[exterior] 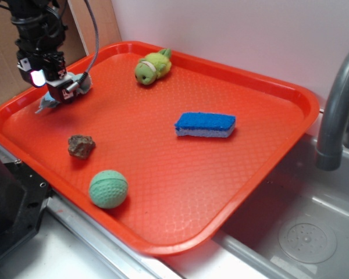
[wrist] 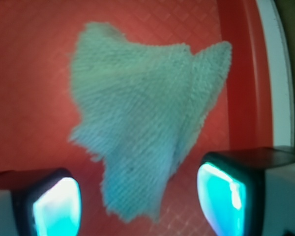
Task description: Grab the blue cloth.
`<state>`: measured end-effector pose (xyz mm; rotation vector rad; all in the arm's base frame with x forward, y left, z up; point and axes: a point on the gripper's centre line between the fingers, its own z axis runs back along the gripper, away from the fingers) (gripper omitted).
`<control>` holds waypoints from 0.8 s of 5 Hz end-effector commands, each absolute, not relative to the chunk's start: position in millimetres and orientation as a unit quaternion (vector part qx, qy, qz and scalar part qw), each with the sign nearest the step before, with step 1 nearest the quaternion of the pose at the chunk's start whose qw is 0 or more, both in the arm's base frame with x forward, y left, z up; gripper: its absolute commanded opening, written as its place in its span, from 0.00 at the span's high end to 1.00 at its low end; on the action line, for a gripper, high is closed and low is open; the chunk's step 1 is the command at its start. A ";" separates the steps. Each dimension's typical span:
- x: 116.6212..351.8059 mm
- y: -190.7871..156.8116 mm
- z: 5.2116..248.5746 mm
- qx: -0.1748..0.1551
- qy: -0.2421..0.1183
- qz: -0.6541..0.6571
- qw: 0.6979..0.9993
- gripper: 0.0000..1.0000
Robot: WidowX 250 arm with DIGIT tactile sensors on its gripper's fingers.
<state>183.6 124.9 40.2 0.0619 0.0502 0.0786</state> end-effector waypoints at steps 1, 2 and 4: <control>196.5 133.0 33.5 0.037 0.021 0.020 0.999 0.29; 201.0 125.7 18.5 -0.035 0.031 0.000 0.999 1.00; 198.9 105.9 40.6 0.029 0.020 -0.017 0.999 1.00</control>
